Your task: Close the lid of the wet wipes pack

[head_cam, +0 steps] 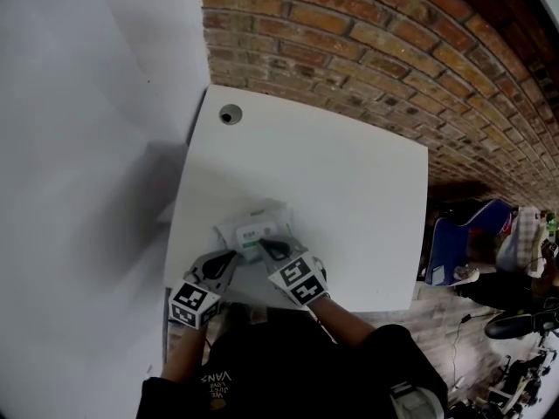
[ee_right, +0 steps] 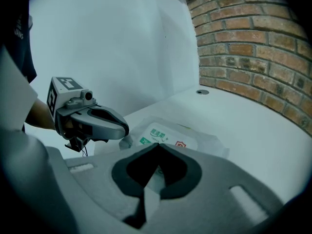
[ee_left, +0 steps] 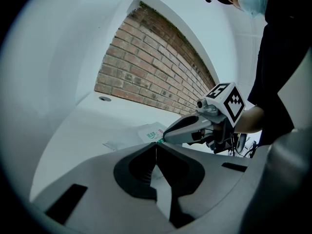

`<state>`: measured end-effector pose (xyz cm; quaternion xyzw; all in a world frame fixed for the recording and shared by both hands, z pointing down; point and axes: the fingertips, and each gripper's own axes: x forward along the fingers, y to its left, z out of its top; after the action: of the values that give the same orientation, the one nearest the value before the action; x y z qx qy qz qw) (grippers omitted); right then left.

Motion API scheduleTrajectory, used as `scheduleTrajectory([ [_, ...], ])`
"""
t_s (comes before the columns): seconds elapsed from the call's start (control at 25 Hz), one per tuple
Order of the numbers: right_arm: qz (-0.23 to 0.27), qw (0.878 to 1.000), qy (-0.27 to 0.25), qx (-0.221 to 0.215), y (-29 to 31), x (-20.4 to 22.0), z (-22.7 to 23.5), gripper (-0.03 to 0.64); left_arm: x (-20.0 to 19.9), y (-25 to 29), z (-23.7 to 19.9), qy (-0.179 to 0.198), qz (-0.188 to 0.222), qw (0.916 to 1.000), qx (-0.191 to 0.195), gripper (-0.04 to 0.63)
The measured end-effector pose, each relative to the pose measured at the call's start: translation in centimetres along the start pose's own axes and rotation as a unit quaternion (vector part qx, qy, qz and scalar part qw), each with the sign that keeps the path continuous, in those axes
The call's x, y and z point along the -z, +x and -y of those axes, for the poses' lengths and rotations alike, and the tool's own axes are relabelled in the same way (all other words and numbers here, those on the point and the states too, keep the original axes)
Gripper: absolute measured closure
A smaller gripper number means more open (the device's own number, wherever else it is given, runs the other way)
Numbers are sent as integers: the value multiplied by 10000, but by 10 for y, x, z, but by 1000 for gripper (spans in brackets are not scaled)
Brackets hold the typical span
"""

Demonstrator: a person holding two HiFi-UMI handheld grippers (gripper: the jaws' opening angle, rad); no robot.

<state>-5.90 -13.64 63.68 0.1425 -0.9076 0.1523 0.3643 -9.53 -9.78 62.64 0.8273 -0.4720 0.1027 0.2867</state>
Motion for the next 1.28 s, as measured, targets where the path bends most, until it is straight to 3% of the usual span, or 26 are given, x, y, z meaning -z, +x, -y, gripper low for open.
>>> scheduleTrajectory([
  [0.4, 18, 10000, 69, 27, -5, -2, -3, 618, -9, -9, 3, -15, -49, 10000, -47, 595],
  [1.28, 1054, 9921, 186, 655, -54, -39, -3, 618, -45, -26, 28, 384, 486, 9978, 223, 595],
])
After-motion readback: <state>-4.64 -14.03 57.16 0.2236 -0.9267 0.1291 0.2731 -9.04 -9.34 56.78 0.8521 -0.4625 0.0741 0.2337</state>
